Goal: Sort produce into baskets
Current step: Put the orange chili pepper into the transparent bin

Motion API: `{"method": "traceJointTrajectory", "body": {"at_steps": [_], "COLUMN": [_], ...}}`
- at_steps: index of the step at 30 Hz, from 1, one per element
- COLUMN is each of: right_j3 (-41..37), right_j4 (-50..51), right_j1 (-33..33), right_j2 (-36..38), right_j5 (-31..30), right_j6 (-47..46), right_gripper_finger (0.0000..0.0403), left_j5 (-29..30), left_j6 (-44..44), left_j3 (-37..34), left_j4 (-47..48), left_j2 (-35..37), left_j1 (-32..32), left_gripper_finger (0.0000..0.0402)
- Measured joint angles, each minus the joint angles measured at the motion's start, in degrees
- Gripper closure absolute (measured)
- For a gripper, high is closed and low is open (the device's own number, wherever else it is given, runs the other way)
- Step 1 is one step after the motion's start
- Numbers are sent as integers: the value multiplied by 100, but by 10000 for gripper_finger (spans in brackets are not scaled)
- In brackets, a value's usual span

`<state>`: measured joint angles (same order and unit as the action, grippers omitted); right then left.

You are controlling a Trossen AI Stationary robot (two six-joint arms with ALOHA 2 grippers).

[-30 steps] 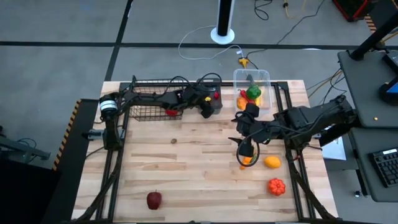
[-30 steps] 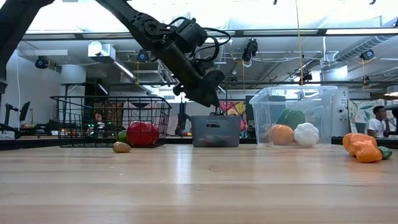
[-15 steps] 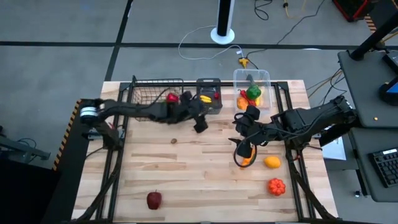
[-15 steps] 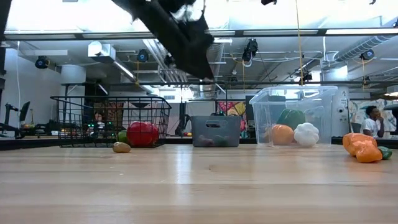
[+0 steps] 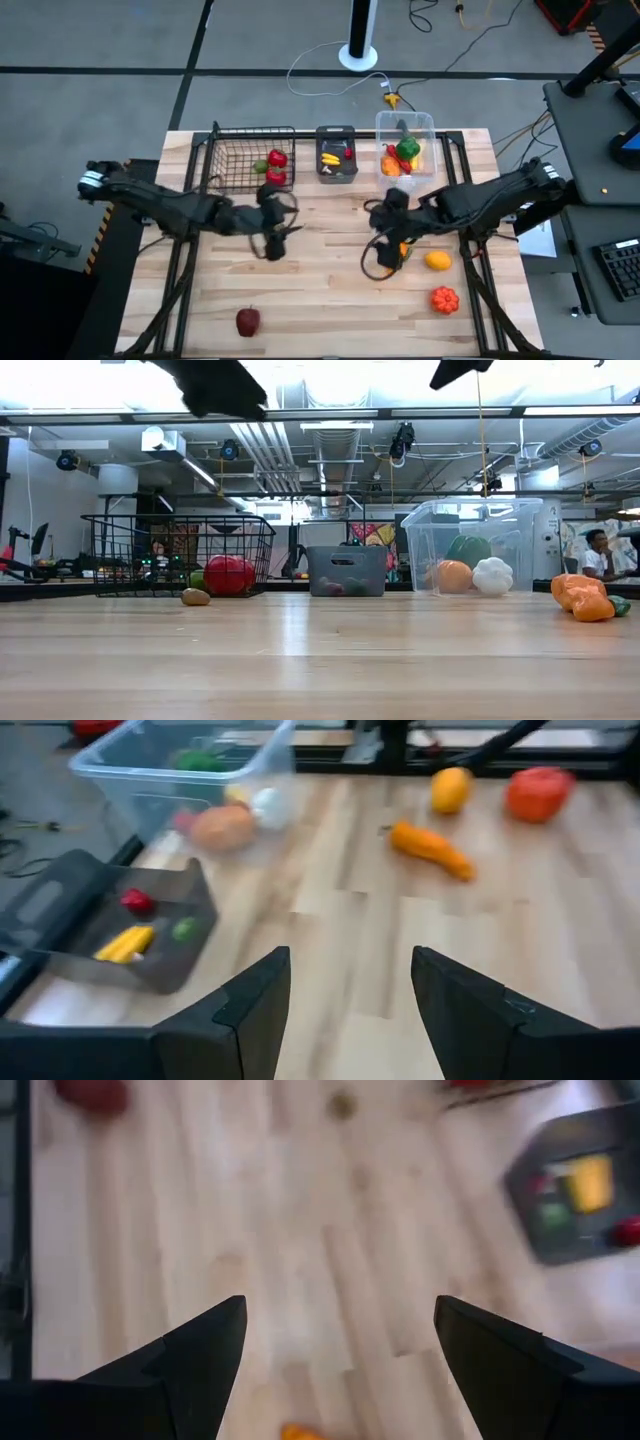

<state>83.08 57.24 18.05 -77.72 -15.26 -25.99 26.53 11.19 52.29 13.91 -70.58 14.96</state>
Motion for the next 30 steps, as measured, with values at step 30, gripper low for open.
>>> {"method": "traceJointTrajectory", "body": {"at_steps": [30], "right_j3": [-259], "right_j4": [1383], "right_j1": [543], "right_j2": [-1802], "right_j5": [634], "right_j6": [1553], "right_gripper_finger": [90], "left_j5": [594], "left_j6": [3869], "left_j3": [-360], "left_j4": [2919], "left_j2": [1016], "left_j1": [1390], "left_gripper_finger": [210]}}
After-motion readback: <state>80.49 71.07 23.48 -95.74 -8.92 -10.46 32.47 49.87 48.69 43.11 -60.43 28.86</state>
